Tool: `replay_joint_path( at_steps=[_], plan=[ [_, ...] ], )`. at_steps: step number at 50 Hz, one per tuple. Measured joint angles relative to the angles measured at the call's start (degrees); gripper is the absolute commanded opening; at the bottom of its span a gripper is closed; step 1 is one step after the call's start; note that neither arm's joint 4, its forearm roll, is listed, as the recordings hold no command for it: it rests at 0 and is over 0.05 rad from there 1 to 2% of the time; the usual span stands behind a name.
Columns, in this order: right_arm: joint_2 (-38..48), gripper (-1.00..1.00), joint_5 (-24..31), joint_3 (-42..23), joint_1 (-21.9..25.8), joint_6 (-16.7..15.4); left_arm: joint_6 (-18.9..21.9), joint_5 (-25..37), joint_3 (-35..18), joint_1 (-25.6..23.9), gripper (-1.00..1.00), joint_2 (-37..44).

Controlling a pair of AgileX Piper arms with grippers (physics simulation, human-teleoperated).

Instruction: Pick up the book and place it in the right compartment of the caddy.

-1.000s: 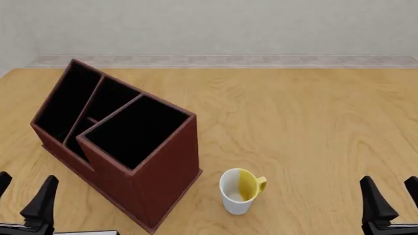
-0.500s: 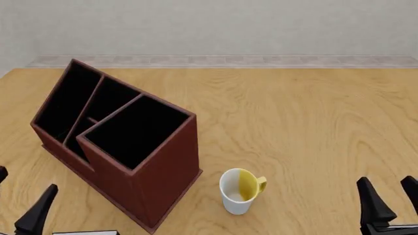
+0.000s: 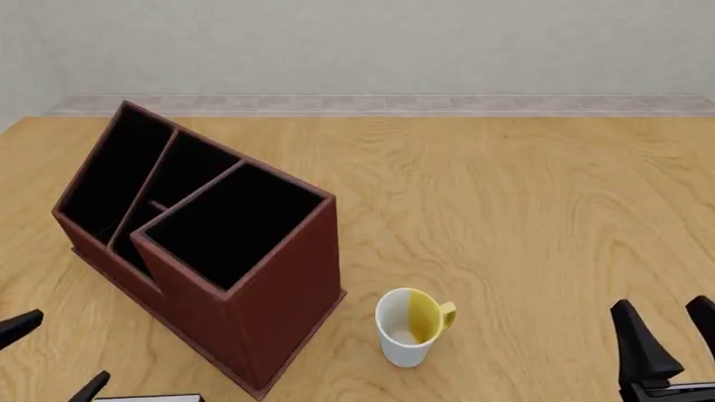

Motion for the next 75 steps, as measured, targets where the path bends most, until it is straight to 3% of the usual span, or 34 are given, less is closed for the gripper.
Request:
replay_joint_path(
  at_steps=[28, 44, 75],
  plan=[
    [0.0, 1.0, -0.1, 0.1, 0.9, 0.4, 13.4, 13.4, -2.5, -4.8, 1.0, 4.6],
    [0.2, 1.0, 0.2, -0.2, 1.2, 0.4, 14.3, 14.3, -0.1, -7.2, 1.0, 6.1],
    [1.5, 1.0, 0.3, -1.3, 1.0, -0.3, 13.0, 5.2, 6.4, -9.9, 1.0, 12.9]
  ],
)
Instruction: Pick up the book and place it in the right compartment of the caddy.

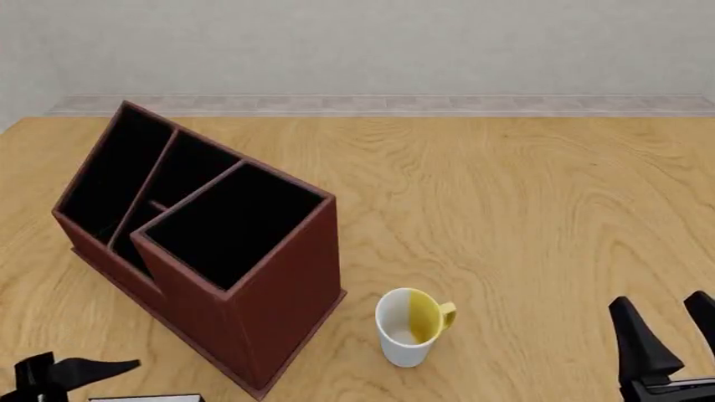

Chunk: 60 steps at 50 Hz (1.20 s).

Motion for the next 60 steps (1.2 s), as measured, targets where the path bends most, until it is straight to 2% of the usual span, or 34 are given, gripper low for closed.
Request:
replay_joint_path(
  at_steps=[13, 42, 43, 60],
  plan=[
    [0.3, 1.0, -0.3, 0.1, -0.5, 0.1, -2.2, -3.1, 2.4, -1.6, 1.0, 1.5],
    [0.9, 1.0, -0.8, 0.3, -1.0, 0.1, -6.5, -3.3, 3.1, -3.3, 1.0, 3.6],
    [0.8, 1.0, -0.7, 0.3, -1.0, 0.1, -6.6, -3.3, 3.1, -3.4, -1.0, 3.6],
    [-0.4, 1.0, 0.9, 0.0, -1.4, 0.4, -11.6, -3.8, 2.4, -5.5, -1.0, 3.3]
  ],
)
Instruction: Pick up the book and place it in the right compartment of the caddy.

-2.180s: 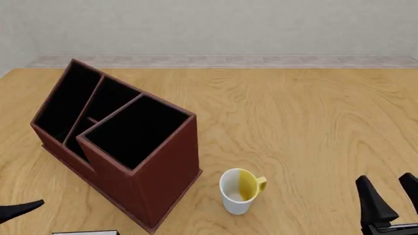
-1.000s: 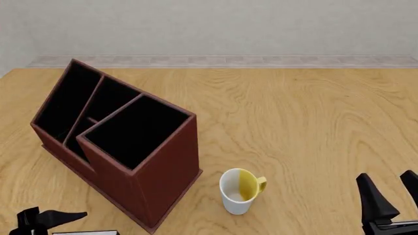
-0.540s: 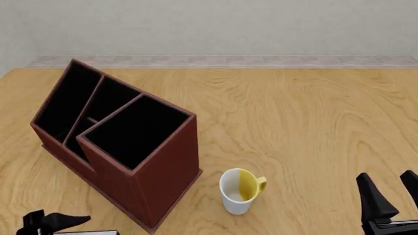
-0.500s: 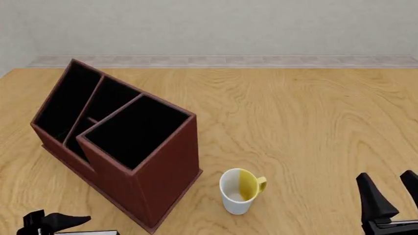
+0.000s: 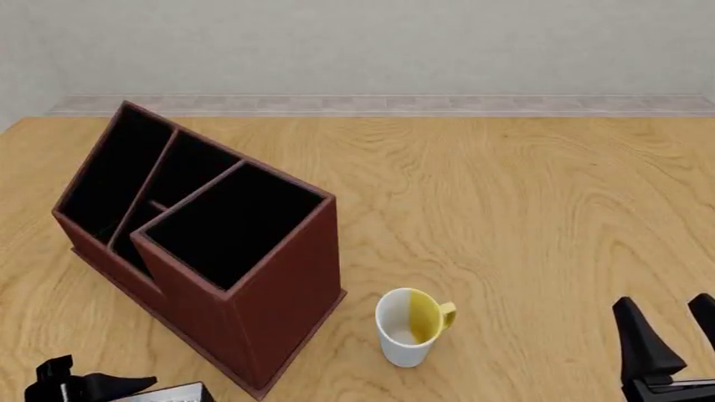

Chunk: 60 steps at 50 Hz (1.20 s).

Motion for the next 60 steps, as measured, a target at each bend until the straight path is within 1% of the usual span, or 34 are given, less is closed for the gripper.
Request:
replay_joint_path(
  at_steps=[19, 36, 47, 60],
  plan=[
    [-0.8, 1.0, 1.5, -0.6, -0.7, 0.0, -6.1, 0.8, 0.3, -4.9, -1.0, -2.4],
    [-1.0, 1.0, 2.3, -1.4, -1.0, -0.1, -10.9, 4.3, -0.5, -10.3, -1.0, -6.6],
    [-1.0, 1.0, 2.7, -1.9, -1.1, 0.0, -11.6, 6.5, -1.3, -13.1, -1.0, -8.5],
    [-1.1, 1.0, 3.0, -2.2, -0.9, 0.0, -9.8, 8.6, -3.7, -16.2, -1.0, -8.5]
  ],
)
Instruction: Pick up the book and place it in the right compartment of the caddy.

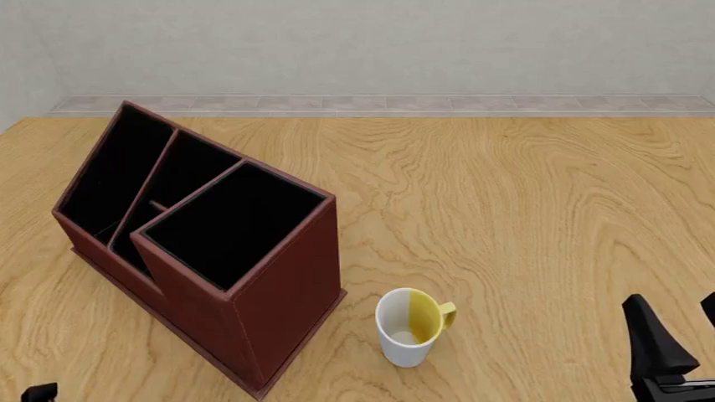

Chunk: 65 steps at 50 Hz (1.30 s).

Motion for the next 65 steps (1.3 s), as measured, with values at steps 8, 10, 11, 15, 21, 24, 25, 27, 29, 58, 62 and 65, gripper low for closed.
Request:
replay_joint_path(
  at_steps=[8, 10, 11, 15, 21, 24, 25, 27, 29, 58, 62, 65],
  plan=[
    [0.0, 1.0, 0.1, -0.1, 0.1, 0.1, 1.0, 0.7, -2.1, -1.5, -1.0, 0.8],
    [0.0, 1.0, 0.1, -0.1, 0.1, 0.1, 1.2, 0.8, -2.5, -1.7, -1.0, 0.9],
    [0.0, 1.0, 0.1, -0.1, 0.1, 0.1, 1.3, 0.9, -2.8, -1.8, -1.0, 1.0],
    [0.0, 1.0, 0.1, -0.1, 0.2, 0.2, 1.7, 1.3, -3.8, -2.1, -1.0, 1.3],
    [0.0, 1.0, 0.1, -0.2, 0.3, 0.3, 2.4, 2.2, -5.8, -2.4, -1.0, 1.6],
    [0.0, 1.0, 0.1, -0.3, 0.4, 0.3, 2.7, 2.6, -7.0, -2.6, -1.0, 1.8],
    [0.0, 1.0, 0.1, -0.3, 0.4, 0.3, 2.8, 2.8, -7.4, -2.6, -1.0, 1.9],
    [0.0, 1.0, 0.1, -0.4, 0.4, 0.3, 3.0, 3.1, -8.2, -2.7, -1.0, 2.0],
    [0.0, 1.0, 0.1, -0.4, 0.5, 0.4, 3.3, 3.4, -9.1, -2.7, -1.0, 2.2],
    [0.0, 1.0, 0.8, -1.8, 1.4, 0.3, 4.7, 9.3, -24.5, -4.5, -1.0, 6.4],
    [0.0, 1.0, 1.0, -2.0, 1.6, 0.3, 4.0, 9.9, -26.9, -5.3, -1.0, 7.2],
    [0.0, 1.0, 1.1, -2.1, 1.8, 0.3, 3.4, 10.2, -28.7, -5.9, -1.0, 7.9]
  ],
)
